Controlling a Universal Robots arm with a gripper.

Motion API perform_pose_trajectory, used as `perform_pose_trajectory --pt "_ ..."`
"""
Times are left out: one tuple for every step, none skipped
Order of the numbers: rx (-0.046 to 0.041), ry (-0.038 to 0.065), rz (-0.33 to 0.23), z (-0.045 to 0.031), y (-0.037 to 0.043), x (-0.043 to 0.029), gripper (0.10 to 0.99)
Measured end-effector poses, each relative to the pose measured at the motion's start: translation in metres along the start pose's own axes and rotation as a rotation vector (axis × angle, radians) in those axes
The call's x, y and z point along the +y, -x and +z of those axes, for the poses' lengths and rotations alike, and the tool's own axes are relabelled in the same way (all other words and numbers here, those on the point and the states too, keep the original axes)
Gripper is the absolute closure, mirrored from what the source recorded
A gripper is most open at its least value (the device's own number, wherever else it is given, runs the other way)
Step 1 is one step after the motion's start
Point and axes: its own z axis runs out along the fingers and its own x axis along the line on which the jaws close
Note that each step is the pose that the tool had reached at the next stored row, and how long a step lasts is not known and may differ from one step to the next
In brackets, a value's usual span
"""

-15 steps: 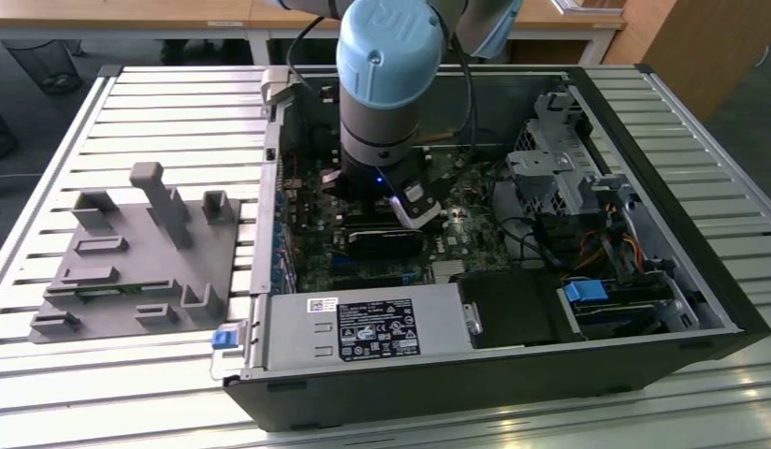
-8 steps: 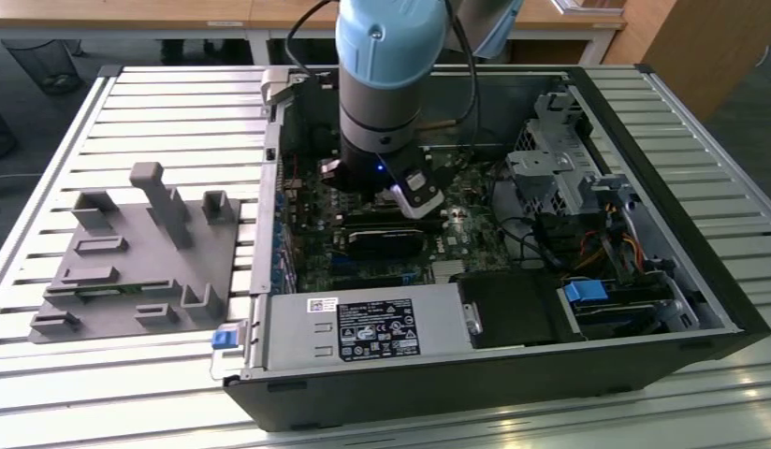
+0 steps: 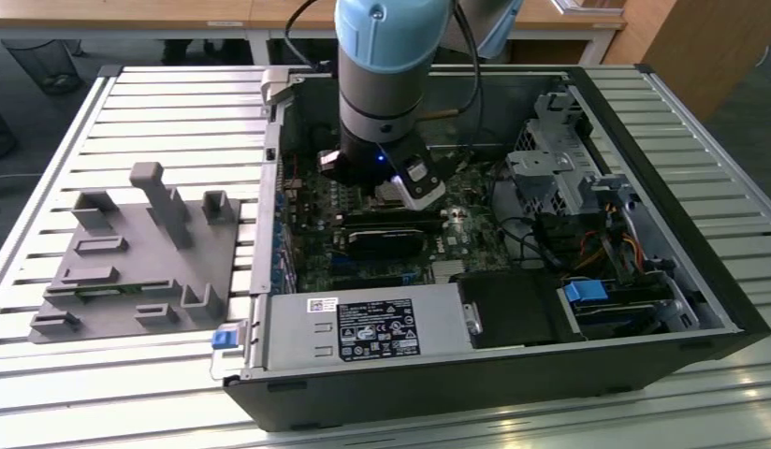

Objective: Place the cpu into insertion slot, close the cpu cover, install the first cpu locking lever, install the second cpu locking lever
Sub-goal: 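Install the second cpu locking lever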

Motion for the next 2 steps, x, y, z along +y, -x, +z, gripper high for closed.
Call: perform_pose_trajectory --pt "0.0 0.0 0.0 0.0 0.0 0.0 0.98" --pt "0.0 0.0 0.0 0.0 0.0 0.0 0.98"
